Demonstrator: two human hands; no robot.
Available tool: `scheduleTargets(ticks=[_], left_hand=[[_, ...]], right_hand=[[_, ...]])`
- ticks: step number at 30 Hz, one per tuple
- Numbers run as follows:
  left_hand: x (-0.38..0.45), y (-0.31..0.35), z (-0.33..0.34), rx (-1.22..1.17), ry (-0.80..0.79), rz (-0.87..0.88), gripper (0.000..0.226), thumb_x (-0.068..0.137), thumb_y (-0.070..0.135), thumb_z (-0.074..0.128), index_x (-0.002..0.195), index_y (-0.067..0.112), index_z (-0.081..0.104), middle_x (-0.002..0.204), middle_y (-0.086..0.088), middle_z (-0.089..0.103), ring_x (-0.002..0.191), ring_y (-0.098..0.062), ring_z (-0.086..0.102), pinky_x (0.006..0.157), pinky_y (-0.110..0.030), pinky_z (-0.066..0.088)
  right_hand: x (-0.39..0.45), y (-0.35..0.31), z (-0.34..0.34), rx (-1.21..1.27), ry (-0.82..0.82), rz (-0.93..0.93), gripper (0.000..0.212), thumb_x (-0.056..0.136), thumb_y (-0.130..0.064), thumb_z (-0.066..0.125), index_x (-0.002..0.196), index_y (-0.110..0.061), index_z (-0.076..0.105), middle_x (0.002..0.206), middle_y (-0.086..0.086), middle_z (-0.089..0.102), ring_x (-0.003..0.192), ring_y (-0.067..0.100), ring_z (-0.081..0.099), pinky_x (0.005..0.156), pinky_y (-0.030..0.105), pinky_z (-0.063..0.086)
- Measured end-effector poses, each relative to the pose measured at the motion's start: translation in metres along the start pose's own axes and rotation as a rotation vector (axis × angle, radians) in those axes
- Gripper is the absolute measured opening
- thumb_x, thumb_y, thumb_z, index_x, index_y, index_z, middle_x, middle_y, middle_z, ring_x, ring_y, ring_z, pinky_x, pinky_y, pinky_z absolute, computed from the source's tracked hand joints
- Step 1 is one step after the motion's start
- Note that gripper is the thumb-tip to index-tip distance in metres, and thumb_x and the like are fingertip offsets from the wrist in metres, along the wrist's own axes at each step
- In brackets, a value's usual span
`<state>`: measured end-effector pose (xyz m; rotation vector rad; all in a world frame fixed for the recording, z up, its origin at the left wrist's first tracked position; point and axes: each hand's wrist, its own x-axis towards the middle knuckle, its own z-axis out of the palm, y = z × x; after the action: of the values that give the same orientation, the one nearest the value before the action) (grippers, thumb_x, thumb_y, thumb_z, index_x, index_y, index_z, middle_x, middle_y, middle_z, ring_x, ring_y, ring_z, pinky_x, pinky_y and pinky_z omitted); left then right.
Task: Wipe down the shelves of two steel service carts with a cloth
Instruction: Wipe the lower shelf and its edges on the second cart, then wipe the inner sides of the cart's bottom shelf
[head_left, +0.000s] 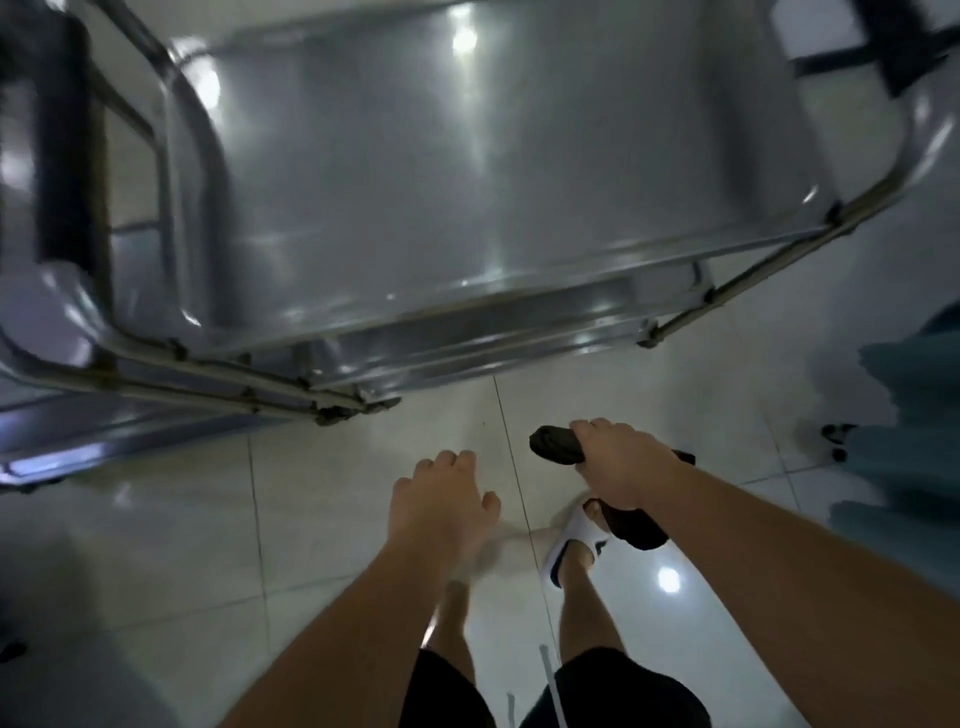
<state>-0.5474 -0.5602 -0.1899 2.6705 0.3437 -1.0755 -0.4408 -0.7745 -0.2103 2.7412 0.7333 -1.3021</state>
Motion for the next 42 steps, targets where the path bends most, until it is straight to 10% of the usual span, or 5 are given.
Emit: scheduleTargets(ticks=[16, 26, 42], left_hand=[[-0.065, 0.086, -0.183, 0.080, 0.308, 0.402, 0.060, 0.102, 0.056, 0.046, 0.152, 0.023, 0.045, 0.151, -0.002, 0.052, 0.135, -0.027, 0.053, 0.108, -0.045, 0.046], [-0.064, 0.306, -0.217, 0.181, 0.413, 0.656, 0.047, 0.099, 0.053, 0.052, 0.138, 0.027, 0.054, 0.138, 0.003, 0.059, 0.122, -0.022, 0.057, 0.103, -0.040, 0.049], [-0.006, 0.638, -0.248, 0.344, 0.387, 0.691, 0.059, 0.099, 0.054, 0.045, 0.150, 0.024, 0.047, 0.145, 0.000, 0.054, 0.125, -0.023, 0.053, 0.097, -0.044, 0.044]], right_hand=[[-0.204, -0.018, -0.109, 0.464, 0.347, 0.294, 0.018, 0.100, -0.022, 0.052, 0.117, -0.025, 0.057, 0.112, 0.000, 0.064, 0.099, 0.024, 0.063, 0.092, 0.041, 0.052], [-0.295, 0.166, -0.135, 0.555, 0.671, 0.517, 0.043, 0.106, -0.033, 0.049, 0.149, -0.033, 0.041, 0.136, -0.004, 0.058, 0.114, 0.022, 0.059, 0.100, 0.044, 0.050], [-0.361, 0.488, -0.183, 0.673, 0.781, 0.674, 0.027, 0.106, -0.022, 0.048, 0.133, -0.018, 0.051, 0.121, 0.005, 0.060, 0.101, 0.025, 0.061, 0.091, 0.043, 0.053]])
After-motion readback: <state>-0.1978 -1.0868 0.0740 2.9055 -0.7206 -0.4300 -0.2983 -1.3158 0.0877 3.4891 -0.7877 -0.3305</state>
